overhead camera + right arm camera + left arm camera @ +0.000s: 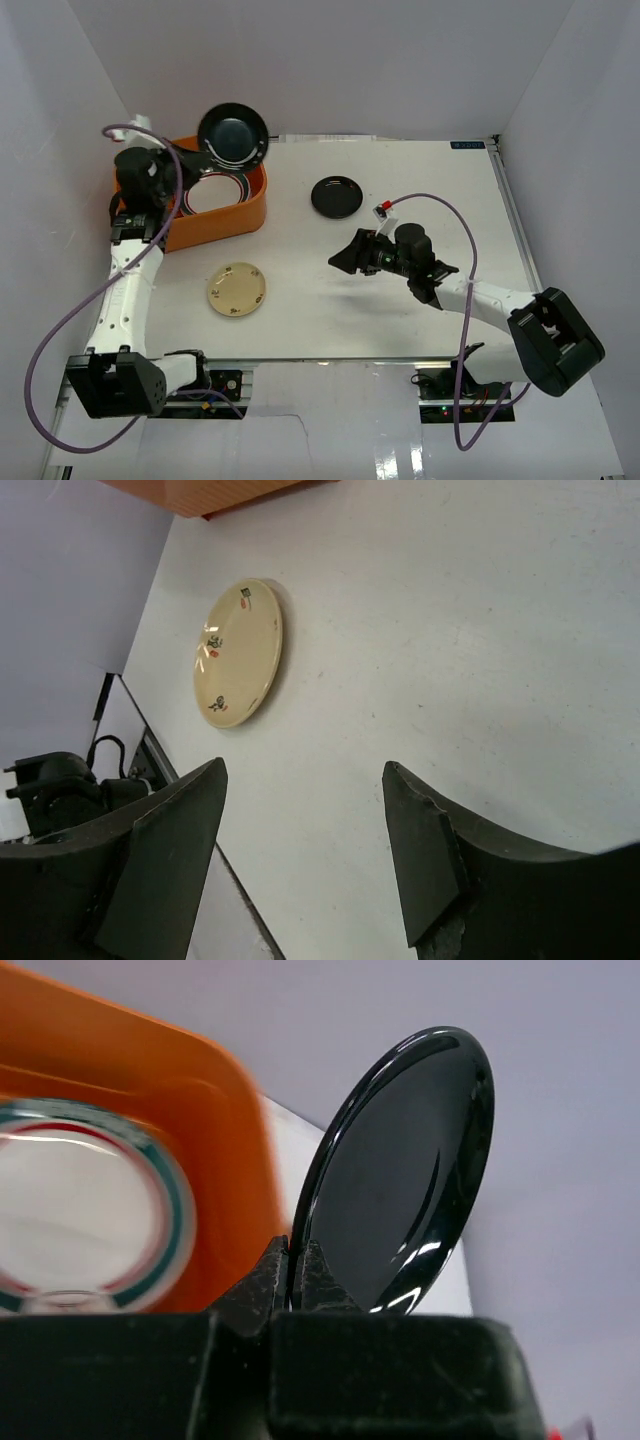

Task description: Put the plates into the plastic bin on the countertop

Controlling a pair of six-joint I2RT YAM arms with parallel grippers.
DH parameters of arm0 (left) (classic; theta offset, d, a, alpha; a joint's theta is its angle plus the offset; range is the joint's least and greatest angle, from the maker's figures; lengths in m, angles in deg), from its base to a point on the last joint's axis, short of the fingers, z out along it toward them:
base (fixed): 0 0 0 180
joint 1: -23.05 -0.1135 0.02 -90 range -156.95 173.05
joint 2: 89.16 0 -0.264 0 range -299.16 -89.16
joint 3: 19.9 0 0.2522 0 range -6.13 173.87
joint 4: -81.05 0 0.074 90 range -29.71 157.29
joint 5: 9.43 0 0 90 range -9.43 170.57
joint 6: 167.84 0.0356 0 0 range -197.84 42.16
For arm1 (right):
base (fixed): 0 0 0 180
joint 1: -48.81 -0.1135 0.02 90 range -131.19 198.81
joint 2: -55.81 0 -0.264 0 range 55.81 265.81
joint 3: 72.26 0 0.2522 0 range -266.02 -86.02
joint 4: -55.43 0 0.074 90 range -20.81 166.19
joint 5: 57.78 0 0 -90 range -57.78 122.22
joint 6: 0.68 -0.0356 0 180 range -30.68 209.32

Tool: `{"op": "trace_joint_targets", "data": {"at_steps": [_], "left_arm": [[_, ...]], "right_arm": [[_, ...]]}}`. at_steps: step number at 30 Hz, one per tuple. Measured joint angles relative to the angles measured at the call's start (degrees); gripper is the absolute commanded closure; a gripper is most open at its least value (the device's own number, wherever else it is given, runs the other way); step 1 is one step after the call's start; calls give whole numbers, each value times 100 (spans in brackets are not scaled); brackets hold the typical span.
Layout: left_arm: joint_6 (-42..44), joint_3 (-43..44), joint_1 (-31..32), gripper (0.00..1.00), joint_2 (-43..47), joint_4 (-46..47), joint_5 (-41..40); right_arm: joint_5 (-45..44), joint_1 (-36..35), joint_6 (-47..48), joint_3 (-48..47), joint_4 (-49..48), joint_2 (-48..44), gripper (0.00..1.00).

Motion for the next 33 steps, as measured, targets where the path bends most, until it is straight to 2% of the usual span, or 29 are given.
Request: {"op": "trace_joint_targets", "data": {"at_steps": [2,5,8,13,15,16,17,21,22,23,25,26,28,31,33], "left_arm": [[-103,22,-811,100,-79,2,-61],[-173,-4,-1510,100,-463,-96,-249],[-192,-39,-1823,100,-1029,-205,-297],[-149,-55,-2000,99,-1961,-372,-531],[-116,-44,-2009,92,-2258,-437,-634],[-76,-20,-2011,84,-2396,-485,-675],[-42,9,-2011,81,-2514,-516,-704],[31,136,-2013,57,-2804,-557,-761],[44,138,-2013,47,-2809,-538,-754],[76,142,-2013,41,-2806,-529,-734],[83,175,-2013,27,-2806,-476,-664],[90,181,-2013,16,-2791,-448,-612],[81,181,-2013,11,-2706,-435,-487],[48,118,-1956,10,-2315,-348,-330],[48,-52,-1818,10,-1775,-221,-297]], "right_arm": [[2,-46,173,-105,109,199,31],[2,-229,369,-391,256,739,31],[-55,-518,503,-743,409,1307,31],[-474,-1123,605,-1602,632,2286,30],[-590,-1294,612,-1980,654,2673,30],[-649,-1353,614,-2129,673,2811,30],[-704,-1414,612,-2286,708,2962,30],[-774,-1604,538,-2841,713,3552,33],[-756,-1646,479,-2935,699,3703,34],[-728,-1674,378,-2992,645,3840,36],[-612,-1725,188,-3108,341,4052,46],[-584,-1753,81,-3161,271,4159,48],[-487,-1792,-153,-3261,48,4354,50],[-341,-1858,-496,-3482,-201,4656,57],[-247,-1897,-691,-3571,-367,4822,72]]}}
